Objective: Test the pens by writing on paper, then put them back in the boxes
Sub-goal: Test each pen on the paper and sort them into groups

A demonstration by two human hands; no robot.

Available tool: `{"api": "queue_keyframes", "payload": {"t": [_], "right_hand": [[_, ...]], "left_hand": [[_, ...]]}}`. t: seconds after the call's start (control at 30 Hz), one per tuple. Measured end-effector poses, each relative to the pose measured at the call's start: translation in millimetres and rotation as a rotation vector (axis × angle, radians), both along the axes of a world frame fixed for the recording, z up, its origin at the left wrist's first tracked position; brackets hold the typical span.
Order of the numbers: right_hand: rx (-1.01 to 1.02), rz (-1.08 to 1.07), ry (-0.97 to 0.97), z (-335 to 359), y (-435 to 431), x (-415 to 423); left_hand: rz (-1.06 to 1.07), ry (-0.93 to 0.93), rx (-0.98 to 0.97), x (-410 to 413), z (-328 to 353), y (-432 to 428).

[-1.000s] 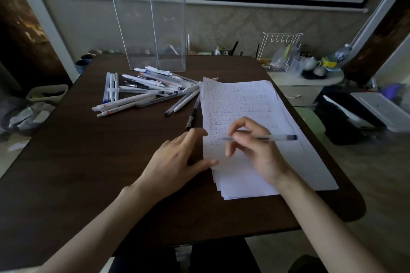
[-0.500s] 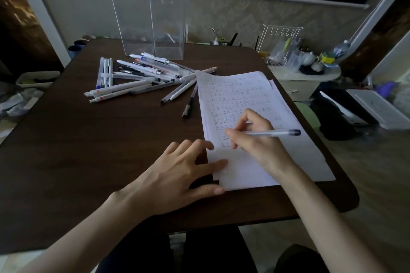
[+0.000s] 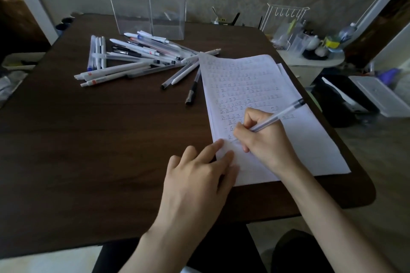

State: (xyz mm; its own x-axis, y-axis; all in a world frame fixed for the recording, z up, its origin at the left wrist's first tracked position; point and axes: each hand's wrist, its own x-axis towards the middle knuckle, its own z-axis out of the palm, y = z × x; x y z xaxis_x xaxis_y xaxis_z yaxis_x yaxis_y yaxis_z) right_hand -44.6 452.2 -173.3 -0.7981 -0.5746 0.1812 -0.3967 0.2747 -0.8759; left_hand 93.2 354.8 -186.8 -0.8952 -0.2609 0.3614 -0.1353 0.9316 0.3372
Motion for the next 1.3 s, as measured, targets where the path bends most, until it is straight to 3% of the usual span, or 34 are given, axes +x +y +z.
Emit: {"api": "queue_keyframes", "payload": {"t": [0.23, 1.0, 1.2, 1.3], "right_hand": [[-0.022, -0.048, 0.016, -2, -1, -1], [-0.012, 0.015, 0.013, -3, -1, 1], [-0.062, -0.004, -0.003, -1, -1, 1], [-0.195, 0.035, -0.041, 1, 1, 1]], "left_hand": [[-0.148, 0.021, -0.120, 14, -5, 7], [-0.163, -0.076, -0.014, 19, 1, 6], [-0.193, -0.138, 0.057, 19, 4, 3], [-0.247, -0.102, 0.258, 16, 12, -8]]}}
